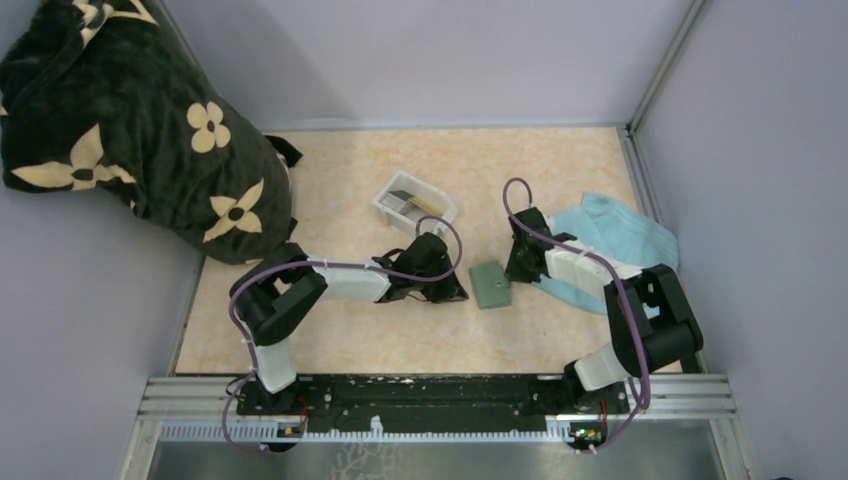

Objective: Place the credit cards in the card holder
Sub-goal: Close the card holder at the center of the board.

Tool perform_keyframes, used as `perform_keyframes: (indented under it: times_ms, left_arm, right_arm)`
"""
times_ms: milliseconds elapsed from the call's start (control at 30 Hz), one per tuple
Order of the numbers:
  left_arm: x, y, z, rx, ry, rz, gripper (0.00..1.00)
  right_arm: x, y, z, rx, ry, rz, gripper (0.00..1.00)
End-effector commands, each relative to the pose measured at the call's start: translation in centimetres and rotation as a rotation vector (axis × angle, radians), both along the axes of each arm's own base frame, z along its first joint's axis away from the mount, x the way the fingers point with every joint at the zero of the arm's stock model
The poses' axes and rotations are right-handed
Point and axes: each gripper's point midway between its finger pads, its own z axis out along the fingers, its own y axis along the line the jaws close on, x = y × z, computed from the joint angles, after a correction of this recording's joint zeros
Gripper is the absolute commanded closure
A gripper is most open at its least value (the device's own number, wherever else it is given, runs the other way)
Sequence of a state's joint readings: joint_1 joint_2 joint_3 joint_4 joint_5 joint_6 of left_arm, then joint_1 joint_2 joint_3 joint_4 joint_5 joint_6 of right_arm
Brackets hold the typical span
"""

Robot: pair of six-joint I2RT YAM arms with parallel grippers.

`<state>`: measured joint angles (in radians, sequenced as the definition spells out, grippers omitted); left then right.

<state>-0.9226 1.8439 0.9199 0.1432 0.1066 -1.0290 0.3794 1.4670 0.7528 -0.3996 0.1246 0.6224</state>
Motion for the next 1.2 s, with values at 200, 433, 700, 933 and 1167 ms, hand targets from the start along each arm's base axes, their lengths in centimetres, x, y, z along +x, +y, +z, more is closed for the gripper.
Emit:
perform_keyframes:
  times_ms: [200, 433, 700, 933, 1167]
  left_arm:
    - [-3.0, 2.8, -3.7, 0.108, 0.089, 0.010, 0.79]
    - [-2.8, 4.9, -3.2, 0.120, 0.065, 0.077, 0.79]
    - [-2.0, 8.8, -2.6, 0.133, 0.038, 0.215, 0.79]
    - [-1.7, 9.1, -3.1, 0.127, 0.056, 0.254, 0.79]
    - [-1.3, 9.4, -2.7, 0.125, 0.046, 0.288, 0.79]
  right_arm:
    - [0.3, 3.5, 0.0, 0.099, -0.020, 0.020, 1.00]
    - [0.8, 7.0, 0.2, 0.136, -0.019, 0.063, 1.00]
    - [1.1, 11.3, 0.8, 0.152, -0.023, 0.138, 1.00]
    - [1.0, 12.4, 1.5, 0.148, -0.037, 0.173, 1.00]
    - [2.7, 11.6, 3.7, 0.060, -0.112, 0.223, 0.99]
